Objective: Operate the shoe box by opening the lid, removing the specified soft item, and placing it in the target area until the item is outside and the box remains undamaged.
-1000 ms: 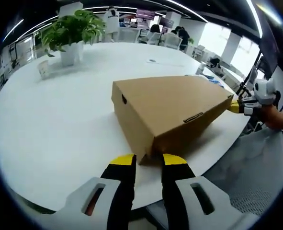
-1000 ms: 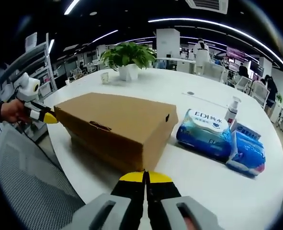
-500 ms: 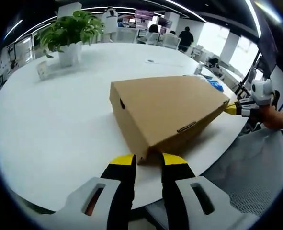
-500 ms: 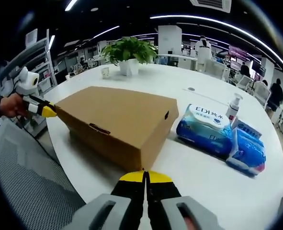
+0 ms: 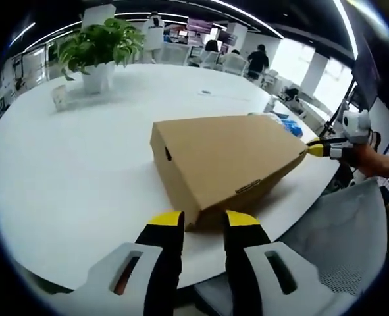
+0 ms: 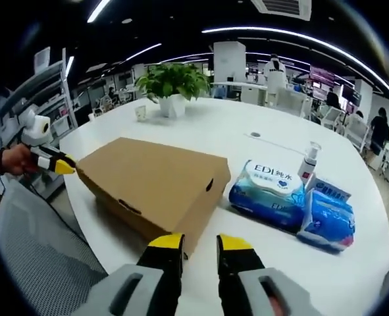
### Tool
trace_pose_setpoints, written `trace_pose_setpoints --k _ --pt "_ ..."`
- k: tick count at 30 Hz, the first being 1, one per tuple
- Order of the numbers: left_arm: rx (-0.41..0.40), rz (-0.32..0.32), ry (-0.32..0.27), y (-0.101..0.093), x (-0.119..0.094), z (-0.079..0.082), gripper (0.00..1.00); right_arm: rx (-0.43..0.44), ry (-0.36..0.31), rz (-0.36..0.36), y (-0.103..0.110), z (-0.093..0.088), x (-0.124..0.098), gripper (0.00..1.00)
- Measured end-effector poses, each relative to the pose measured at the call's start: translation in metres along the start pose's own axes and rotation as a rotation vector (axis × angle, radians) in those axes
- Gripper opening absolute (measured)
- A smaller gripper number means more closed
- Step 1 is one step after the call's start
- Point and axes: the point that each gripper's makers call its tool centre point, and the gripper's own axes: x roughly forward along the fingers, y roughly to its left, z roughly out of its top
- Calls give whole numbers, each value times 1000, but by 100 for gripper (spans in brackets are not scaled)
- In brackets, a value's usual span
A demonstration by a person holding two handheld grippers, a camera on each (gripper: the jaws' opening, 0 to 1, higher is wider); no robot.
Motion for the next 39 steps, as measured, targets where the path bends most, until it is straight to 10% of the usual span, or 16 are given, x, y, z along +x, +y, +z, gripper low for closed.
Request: trace_pose_setpoints --k 15,27,39 --pt "-124 -1 -89 0 8 28 35 187 -72 98 18 21 6 30" --pt "-176 37 26 2 29 7 34 246 51 122 27 -5 25 36" --pt "-190 14 46 0 33 0 31 339 18 141 34 -8 30 27"
